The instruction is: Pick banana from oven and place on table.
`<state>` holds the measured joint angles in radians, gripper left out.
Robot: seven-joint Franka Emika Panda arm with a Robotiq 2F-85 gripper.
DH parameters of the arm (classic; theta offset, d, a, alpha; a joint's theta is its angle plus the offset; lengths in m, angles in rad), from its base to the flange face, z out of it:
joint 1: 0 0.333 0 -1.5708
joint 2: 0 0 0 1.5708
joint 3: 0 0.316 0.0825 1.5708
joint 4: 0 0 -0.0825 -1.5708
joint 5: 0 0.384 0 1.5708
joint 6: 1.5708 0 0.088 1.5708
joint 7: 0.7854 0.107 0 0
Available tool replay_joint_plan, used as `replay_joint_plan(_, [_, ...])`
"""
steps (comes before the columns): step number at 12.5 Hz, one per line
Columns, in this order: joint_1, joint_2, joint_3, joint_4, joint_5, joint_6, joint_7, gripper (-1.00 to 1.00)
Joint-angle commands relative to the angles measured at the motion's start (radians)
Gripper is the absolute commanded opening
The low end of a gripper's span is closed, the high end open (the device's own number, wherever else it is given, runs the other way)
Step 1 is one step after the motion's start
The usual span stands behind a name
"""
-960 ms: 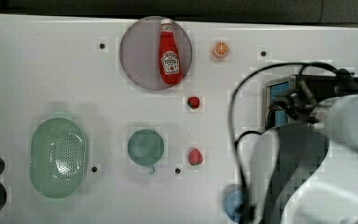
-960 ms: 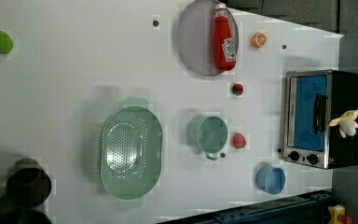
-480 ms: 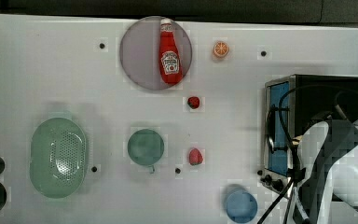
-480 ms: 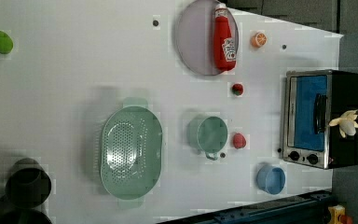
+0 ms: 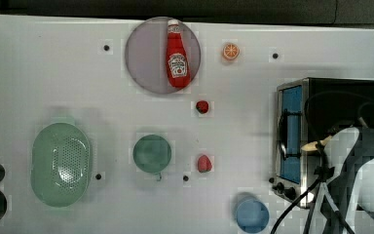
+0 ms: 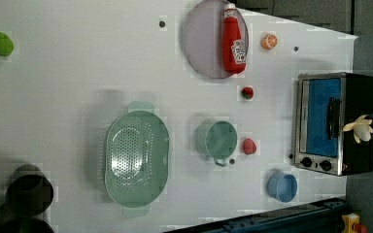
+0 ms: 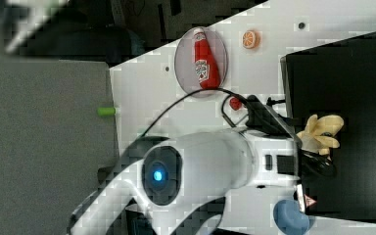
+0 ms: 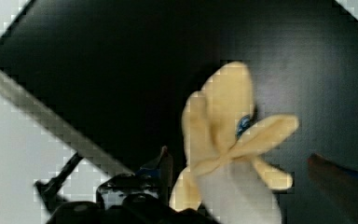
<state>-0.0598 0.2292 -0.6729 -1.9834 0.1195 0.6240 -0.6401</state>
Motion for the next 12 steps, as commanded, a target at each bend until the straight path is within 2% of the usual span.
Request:
replay_joint_plan(1, [-0.003,-0.012,0.035,-0.054,-0.003,0.064,-0.051,0.93])
replay_joint_plan(4, [-0.003,-0.016,0.037,-0.055,-0.003,0.068,-0.05,0.18])
replay_joint_plan(7, [-0.002,-0.01,0.047,-0.055,-0.003,0.068,-0.051,-0.49])
replay_joint_plan(10, [0.001,-0.021,0.051,-0.023,-0.006,0.057,-0.051,-0.51])
replay_joint_plan(12, [0.014,-0.062,0.052,0.07,-0.044,-0.046,-0.051,-0.51])
